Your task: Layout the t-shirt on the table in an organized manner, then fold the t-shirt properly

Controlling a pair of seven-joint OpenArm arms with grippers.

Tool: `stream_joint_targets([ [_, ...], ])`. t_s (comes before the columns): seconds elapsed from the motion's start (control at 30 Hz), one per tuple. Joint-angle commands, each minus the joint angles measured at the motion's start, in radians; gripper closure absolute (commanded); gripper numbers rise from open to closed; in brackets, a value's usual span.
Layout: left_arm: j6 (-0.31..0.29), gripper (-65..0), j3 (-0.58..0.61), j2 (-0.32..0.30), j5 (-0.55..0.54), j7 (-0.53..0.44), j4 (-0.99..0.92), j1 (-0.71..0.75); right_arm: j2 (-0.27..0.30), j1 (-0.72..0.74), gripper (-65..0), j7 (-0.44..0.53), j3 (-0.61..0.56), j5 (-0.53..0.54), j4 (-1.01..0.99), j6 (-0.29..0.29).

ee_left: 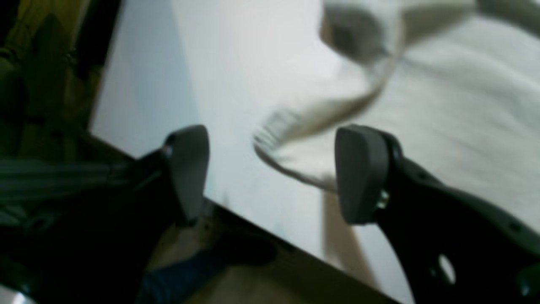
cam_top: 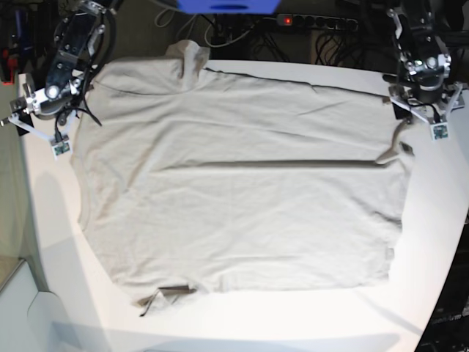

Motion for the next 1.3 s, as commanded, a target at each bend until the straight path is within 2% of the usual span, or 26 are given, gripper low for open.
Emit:
stream_joint_targets([
  [0.0,-0.031,-45.4,-0.031,-0.005,0.006,-0.024,0.001,-0.005,0.006,0.007,-40.2,0.003,0.003,-0.003,0.018,0.015],
  [0.13,-0.182,-45.4,-0.137,-0.002,0.006,-0.028,-0.051,-0.051,0.006,0.007,-40.2,0.004,0.003,-0.003,0.018,0.015],
  [0.2,-0.227,-45.4,-0.161,-0.002,0.006,-0.028,-0.083,-0.071,0.006,0.007,-40.2,0.004,0.003,-0.003,0.018,0.015],
  [0.27,-0.242,-45.4,-0.167,-0.004,0.006,-0.036,-0.117,-0.082,0.006,0.007,-40.2,0.004,0.003,-0.003,0.018,0.015],
  [0.4,-0.25,-45.4,-0.164,-0.007,0.006,-0.037,-0.18,-0.117,-0.013,0.007,-40.2,0.011,0.003,-0.003,0.018,0.015],
  [0.77,-0.25,-45.0,-0.16,-0.007,0.006,-0.039,-0.303,-0.166,-0.013,-0.013,-40.2,0.012,0.003,-0.003,0.019,0.015],
  [0.97,-0.25,-44.6,-0.132,-0.004,0.006,-0.093,-0.359,-0.172,-0.014,-0.026,-40.2,0.012,0.003,-0.003,0.021,0.015],
  [1.03,-0.25,-41.2,-0.117,-0.005,0.006,-0.099,-0.367,-0.171,-0.014,-0.026,-40.2,0.012,0.003,-0.003,0.022,0.015],
  [1.07,-0.25,-37.3,-0.114,-0.004,0.006,-0.099,-0.372,-0.171,-0.014,-0.026,-40.2,0.012,0.003,-0.003,0.022,0.015],
  [1.27,-0.25,-7.3,-0.115,-0.005,0.006,-0.1,-0.427,-0.177,-0.014,-0.027,-39.1,0.012,0.003,-0.003,0.022,0.015],
])
